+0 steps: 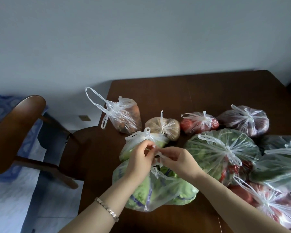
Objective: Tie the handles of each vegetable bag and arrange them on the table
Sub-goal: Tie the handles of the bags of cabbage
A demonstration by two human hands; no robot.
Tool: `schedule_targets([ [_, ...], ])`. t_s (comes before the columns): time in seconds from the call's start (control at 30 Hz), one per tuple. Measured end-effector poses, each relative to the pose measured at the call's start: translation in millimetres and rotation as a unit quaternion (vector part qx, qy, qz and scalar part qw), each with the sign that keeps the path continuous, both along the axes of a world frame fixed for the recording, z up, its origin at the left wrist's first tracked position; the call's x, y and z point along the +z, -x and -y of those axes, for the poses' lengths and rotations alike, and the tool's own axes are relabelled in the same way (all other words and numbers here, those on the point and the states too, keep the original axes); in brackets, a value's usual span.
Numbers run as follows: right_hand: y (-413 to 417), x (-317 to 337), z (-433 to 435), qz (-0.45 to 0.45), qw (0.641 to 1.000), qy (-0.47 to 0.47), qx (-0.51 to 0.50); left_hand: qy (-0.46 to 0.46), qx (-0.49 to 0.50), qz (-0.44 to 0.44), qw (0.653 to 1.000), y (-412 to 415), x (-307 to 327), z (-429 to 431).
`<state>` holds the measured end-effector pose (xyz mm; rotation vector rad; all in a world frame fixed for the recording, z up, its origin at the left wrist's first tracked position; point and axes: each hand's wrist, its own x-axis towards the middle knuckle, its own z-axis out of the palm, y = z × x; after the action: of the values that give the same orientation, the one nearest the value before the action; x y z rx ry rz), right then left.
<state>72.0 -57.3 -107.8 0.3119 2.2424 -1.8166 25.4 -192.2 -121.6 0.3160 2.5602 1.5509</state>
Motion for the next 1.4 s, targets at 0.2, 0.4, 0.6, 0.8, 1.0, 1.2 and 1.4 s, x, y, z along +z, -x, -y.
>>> schedule_targets([
  [0.2,-10,-7,-11,-0.074,0.997,-0.010,0.024,-0.126,0.059,0.280,0.950,0,7,-6],
  [0.4,-9,-10,-6,-0.155,0.977,-0.144,0.029,-0.205,0.094,0.346,0.911,2,8,-5],
  [0.6,-5,-15,3,-0.285,0.914,-0.281,0.066,0.000,0.118,0.195,0.974,15,-8,-3],
  [0.8,-30,-55,-5,-0.314,0.891,-0.307,0.117,0.403,-0.018,-0.089,0.911,33,-30,19],
  [1.0,-49,-64,-12,-0.309,0.916,-0.244,0.076,0.409,-0.065,-0.054,0.909,37,-43,7],
  [1.2,-24,-32,2,-0.200,0.978,-0.046,0.034,0.285,-0.013,0.040,0.958,22,-38,10],
  [1.4,-1,-28,16,-0.042,0.995,0.094,0.008,0.291,0.011,0.061,0.955,19,-42,12],
])
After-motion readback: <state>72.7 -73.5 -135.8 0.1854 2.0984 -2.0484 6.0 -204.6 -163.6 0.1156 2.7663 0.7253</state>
